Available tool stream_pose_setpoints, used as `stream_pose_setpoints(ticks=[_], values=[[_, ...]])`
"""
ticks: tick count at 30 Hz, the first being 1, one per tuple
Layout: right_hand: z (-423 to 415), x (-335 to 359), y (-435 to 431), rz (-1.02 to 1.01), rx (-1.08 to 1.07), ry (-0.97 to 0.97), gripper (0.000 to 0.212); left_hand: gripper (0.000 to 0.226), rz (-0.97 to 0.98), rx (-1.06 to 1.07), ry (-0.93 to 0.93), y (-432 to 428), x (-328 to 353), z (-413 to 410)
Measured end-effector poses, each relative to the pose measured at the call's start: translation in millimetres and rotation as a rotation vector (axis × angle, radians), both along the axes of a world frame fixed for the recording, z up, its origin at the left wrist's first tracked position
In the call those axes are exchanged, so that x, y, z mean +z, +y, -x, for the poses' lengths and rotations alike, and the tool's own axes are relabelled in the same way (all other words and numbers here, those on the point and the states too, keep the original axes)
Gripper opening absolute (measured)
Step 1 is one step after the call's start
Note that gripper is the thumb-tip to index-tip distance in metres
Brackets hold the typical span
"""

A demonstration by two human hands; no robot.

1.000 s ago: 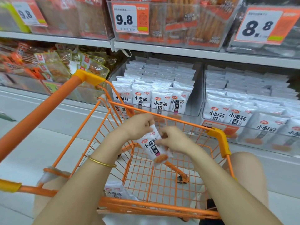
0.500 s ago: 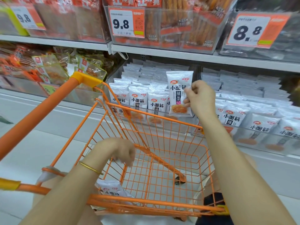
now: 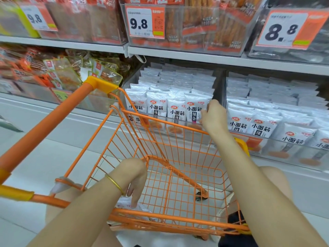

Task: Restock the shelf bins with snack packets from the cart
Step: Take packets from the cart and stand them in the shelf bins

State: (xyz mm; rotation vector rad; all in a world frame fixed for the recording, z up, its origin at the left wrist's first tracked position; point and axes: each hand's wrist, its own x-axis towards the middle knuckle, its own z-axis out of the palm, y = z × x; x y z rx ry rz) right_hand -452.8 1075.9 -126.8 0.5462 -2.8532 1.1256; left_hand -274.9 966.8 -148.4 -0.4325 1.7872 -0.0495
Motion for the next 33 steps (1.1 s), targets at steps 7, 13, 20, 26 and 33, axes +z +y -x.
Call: stream_pose_setpoints(ticks=[7, 13, 20, 26, 33], values=[[11, 5, -11, -0.223, 0.015, -0.181, 0.036, 0.046, -0.008, -0.088, 0.128, 6, -5, -2], [15, 2, -10, -0.138, -0.018, -0.213, 0.034, 0.029, -0.015, -0.204, 0.317, 4, -10, 0], [4, 5, -5, -0.107, -0.061, -0.103, 0.035, 0.017, -0.136, -0.109, 0.782, -6, 18, 17], [-4, 15, 11, -0.099, 0.018, 0.106, 0.046, 0.015, -0.158, -0.199, 1.177, -1, 61, 38], [-14, 39, 34, 0.214, 0.41, -0.067, 0.006, 0.015, -0.13, -0.218, 1.496, 6, 111, 75]])
